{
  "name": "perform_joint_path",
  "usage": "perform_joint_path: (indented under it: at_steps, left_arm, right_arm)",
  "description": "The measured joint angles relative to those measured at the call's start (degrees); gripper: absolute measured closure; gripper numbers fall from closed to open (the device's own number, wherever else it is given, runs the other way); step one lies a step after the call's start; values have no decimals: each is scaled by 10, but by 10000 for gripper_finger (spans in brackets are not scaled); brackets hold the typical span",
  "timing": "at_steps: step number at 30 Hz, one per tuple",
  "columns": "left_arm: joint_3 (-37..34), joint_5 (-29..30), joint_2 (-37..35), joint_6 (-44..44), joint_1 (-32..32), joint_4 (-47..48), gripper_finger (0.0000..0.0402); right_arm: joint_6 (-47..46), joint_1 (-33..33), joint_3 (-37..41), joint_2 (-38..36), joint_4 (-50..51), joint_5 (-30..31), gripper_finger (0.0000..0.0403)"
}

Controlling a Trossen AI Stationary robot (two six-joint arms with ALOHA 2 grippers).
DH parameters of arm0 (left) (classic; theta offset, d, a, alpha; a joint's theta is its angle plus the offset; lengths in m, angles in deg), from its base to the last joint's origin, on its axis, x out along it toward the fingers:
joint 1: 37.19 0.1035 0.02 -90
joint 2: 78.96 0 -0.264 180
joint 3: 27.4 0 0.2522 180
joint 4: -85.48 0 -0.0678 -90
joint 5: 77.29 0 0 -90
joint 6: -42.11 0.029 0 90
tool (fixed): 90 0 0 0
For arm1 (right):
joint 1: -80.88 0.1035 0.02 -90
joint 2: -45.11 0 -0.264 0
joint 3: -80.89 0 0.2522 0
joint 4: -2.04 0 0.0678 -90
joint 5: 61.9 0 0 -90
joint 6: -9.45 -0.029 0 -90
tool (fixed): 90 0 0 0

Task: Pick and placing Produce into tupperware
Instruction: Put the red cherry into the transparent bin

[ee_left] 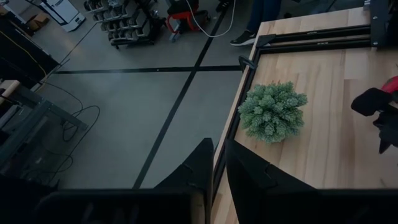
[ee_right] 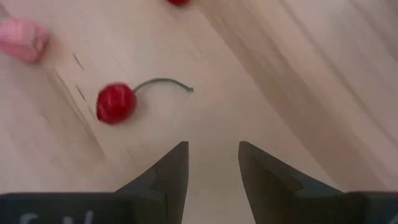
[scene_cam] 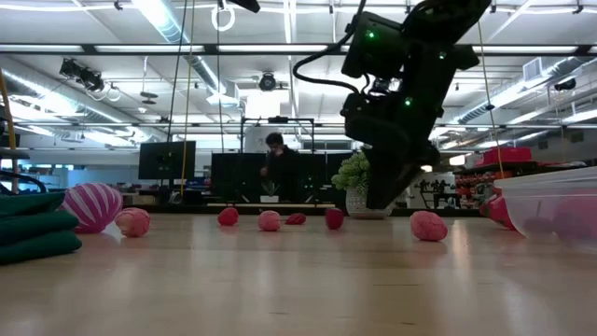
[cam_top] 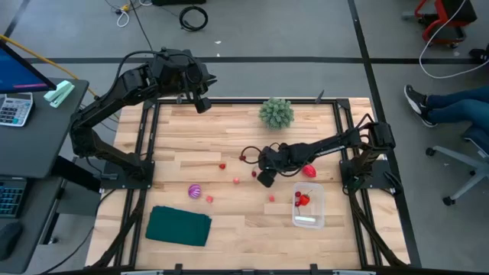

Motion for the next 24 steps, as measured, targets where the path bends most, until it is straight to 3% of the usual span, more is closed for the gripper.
perform_joint_path:
  at_steps: [3, 10, 15, 24]
  left_arm:
    - [0, 0, 0, 0, 0, 0, 350]
    - [0, 0, 0, 0, 0, 0, 345]
    - [0, 0, 0, 0, 0, 0, 352]
    - [0, 0, 0, -1, 0, 3, 346]
  right_arm:
    - [27, -3, 0, 0, -31, 0, 254]
    - [189, -2, 0, 0, -138, -32, 254]
    - [87, 0, 0, 0, -170, -52, 257]
    - [88, 37, 0, 57, -172, -24, 257]
